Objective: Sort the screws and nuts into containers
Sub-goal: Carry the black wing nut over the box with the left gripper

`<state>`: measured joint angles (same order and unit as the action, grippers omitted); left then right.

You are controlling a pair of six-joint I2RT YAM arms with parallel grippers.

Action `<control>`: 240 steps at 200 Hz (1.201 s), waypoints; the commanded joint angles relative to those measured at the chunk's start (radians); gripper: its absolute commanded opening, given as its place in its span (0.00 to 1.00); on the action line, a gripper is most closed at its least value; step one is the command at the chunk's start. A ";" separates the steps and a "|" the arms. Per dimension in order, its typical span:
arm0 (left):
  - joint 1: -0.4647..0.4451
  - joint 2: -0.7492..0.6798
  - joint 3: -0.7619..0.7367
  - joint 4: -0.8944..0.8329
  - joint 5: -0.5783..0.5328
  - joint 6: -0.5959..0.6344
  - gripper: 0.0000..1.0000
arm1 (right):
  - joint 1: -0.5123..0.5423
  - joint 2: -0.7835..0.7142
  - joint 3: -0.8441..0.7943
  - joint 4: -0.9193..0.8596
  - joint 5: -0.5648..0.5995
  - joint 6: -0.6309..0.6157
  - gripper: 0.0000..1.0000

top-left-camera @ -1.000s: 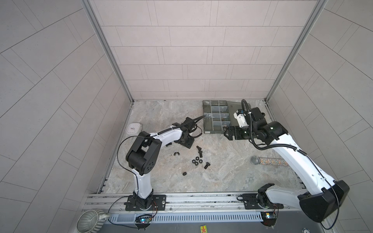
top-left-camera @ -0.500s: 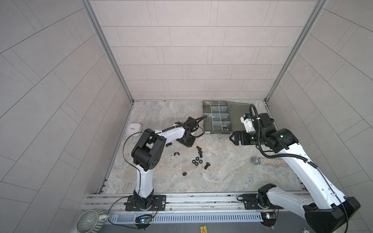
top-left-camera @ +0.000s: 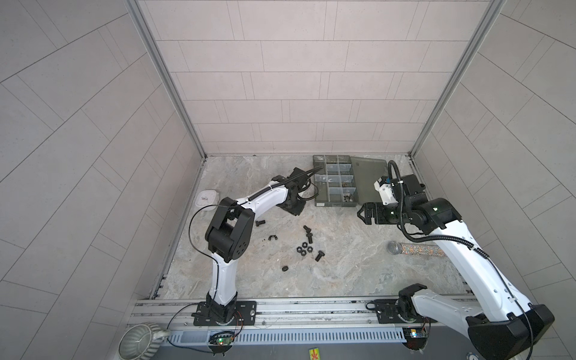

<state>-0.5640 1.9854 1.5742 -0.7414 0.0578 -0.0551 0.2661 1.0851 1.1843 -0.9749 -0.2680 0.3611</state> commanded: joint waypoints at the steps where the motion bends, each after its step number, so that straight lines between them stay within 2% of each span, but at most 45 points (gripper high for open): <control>1: -0.015 0.048 0.129 -0.052 0.013 -0.021 0.12 | -0.025 -0.017 0.017 -0.024 -0.010 -0.027 0.99; 47: -0.043 0.221 0.443 -0.104 0.113 -0.052 0.13 | -0.064 -0.020 0.031 -0.039 -0.002 -0.053 0.99; 95: -0.089 0.341 0.633 -0.104 0.173 -0.089 0.13 | -0.080 -0.031 0.024 -0.048 0.013 -0.054 0.99; 177: -0.138 0.389 0.642 0.009 0.225 -0.118 0.15 | -0.097 -0.044 -0.006 -0.050 0.019 -0.047 0.99; 240: -0.140 0.432 0.680 0.030 0.236 -0.118 0.17 | -0.106 -0.053 -0.003 -0.061 0.044 -0.041 0.99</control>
<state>-0.7017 2.3878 2.2082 -0.7269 0.2813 -0.1680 0.1677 1.0492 1.1851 -1.0039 -0.2512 0.3183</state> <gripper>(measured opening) 0.162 0.992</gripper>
